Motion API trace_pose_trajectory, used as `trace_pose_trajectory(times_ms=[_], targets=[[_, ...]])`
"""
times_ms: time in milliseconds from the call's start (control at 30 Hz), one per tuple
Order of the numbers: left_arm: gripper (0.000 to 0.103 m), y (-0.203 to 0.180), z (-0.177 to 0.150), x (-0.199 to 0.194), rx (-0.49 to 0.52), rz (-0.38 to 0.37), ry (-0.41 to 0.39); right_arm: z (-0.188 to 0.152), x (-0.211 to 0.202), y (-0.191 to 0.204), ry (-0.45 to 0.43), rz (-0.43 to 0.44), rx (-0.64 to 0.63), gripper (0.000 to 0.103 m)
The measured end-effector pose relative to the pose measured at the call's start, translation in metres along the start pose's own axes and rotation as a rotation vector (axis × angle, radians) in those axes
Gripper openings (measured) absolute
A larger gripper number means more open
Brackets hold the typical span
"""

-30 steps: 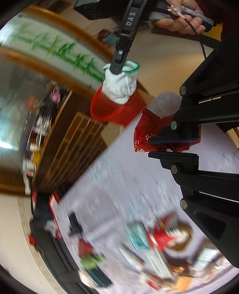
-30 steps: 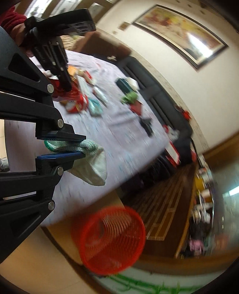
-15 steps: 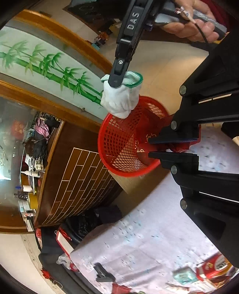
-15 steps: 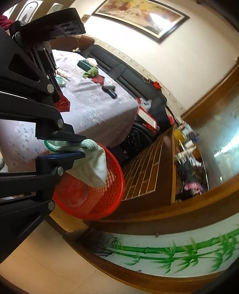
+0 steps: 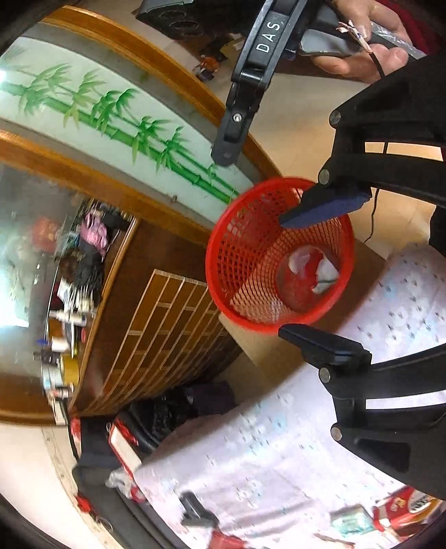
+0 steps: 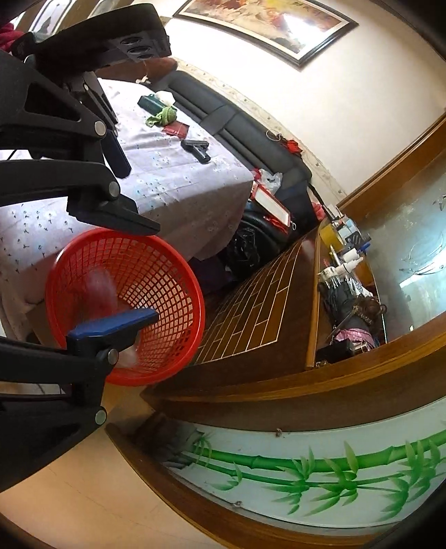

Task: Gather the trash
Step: 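Open both grippers to drop the sock and red wrapper into the basket, then return to the table and grasp the white plastic bag with the left gripper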

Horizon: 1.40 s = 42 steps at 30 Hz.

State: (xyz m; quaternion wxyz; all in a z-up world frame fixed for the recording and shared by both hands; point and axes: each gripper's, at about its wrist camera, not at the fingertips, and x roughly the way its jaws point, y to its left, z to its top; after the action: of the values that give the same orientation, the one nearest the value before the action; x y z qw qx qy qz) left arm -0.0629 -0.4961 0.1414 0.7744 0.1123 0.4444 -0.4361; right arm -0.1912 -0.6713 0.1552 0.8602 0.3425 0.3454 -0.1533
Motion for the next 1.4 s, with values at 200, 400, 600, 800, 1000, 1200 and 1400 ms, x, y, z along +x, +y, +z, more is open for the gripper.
trace_pose_trajectory(times_ms=[200,400,600,800,1000,1200,1400], targets=[[0.061,0.041,-0.031,-0.029,-0.073,0.080,-0.020,-0.016,0.002,0.028,0.014,-0.005,-0.074,0.052],[0.061,0.091,-0.072,-0.068,-0.174,0.160,-0.042,-0.044,0.019,0.073,0.089,0.061,-0.147,0.052],[0.061,0.139,-0.114,-0.105,-0.285,0.233,-0.049,-0.075,0.044,0.123,0.185,0.118,-0.216,0.052],[0.062,0.187,-0.161,-0.146,-0.411,0.290,-0.067,-0.111,0.069,0.178,0.281,0.164,-0.302,0.052],[0.062,0.242,-0.212,-0.194,-0.569,0.380,-0.101,-0.151,0.089,0.229,0.366,0.198,-0.403,0.052],[0.062,0.291,-0.276,-0.237,-0.695,0.513,-0.105,-0.182,0.103,0.275,0.425,0.228,-0.500,0.052],[0.062,0.332,-0.318,-0.235,-0.798,0.518,-0.046,-0.212,0.109,0.311,0.461,0.250,-0.584,0.052]])
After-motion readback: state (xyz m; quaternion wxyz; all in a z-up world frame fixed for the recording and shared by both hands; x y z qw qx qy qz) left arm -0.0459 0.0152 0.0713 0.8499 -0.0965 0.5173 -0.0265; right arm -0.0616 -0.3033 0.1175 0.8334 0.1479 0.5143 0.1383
